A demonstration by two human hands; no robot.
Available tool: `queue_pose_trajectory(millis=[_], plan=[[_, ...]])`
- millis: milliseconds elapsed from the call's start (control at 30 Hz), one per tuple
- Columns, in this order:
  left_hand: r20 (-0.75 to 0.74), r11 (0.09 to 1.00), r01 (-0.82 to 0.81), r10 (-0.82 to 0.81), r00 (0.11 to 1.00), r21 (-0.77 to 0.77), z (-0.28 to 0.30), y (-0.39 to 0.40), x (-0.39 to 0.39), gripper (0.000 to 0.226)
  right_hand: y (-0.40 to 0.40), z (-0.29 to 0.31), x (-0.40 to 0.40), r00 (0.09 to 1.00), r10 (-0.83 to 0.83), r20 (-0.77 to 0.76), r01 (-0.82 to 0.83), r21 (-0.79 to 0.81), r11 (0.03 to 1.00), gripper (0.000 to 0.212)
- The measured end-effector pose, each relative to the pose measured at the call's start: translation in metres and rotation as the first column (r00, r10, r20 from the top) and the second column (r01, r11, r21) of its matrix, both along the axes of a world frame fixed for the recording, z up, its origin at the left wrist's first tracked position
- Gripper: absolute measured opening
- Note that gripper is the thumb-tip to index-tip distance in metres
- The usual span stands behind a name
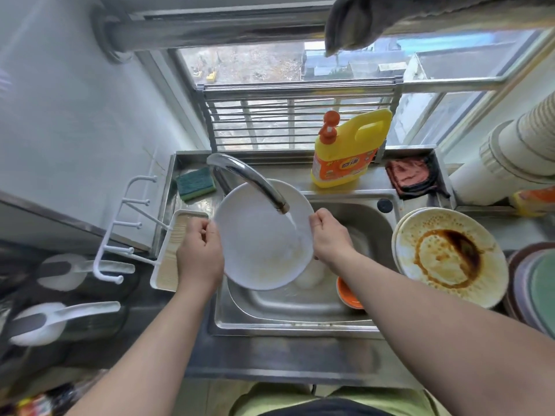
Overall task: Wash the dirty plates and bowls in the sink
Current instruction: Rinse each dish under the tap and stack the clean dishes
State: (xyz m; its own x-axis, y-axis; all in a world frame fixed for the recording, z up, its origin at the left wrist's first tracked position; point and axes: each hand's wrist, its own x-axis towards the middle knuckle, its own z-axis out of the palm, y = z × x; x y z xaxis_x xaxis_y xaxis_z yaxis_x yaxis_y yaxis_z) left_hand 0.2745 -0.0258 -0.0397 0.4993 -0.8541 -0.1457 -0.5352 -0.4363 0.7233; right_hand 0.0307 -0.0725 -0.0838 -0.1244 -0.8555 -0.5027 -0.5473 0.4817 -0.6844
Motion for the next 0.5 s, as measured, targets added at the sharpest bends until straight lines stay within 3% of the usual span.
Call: queue_pose_trajectory(millis=[500], plan=[[-0.204,0.997,-0.083,0.081,0.976,-0.001,-0.019,-0.015,-0.032,0.017,-0.008,0.028,-0.043,0.981,0.052,-0.186,-0.098,-0.247,0.964,0.035]])
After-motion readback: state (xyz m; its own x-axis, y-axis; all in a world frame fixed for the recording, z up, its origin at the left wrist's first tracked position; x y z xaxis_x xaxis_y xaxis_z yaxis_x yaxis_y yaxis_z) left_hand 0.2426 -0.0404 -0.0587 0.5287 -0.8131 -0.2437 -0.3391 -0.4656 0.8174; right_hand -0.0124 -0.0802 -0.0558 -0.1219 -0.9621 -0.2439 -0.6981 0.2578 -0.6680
